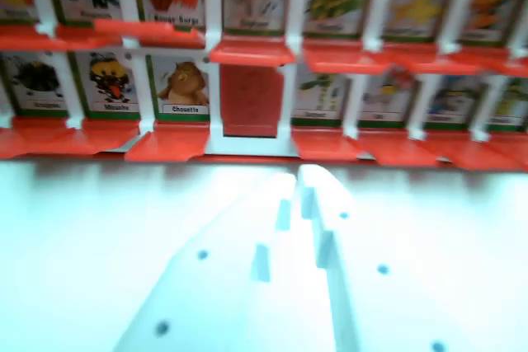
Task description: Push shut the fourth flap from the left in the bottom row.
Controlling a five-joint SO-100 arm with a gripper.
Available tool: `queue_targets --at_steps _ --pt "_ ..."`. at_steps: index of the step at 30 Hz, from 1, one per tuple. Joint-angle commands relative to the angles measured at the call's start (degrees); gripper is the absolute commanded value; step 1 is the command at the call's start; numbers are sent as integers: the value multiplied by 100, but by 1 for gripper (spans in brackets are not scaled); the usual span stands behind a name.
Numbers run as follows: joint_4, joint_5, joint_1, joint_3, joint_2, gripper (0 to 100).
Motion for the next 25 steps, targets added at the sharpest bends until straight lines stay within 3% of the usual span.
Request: queue_targets --at_steps 1,9,13,19,25 --pt "1239 26 0 114 2312 0" --pt "3656 0 26 176 5027 0" --pt "4386 -79 79 -79 5581 0" --pt "5458 -53 132 -519 6275 0" --pt "6469 -97 -26 -483 7418 0"
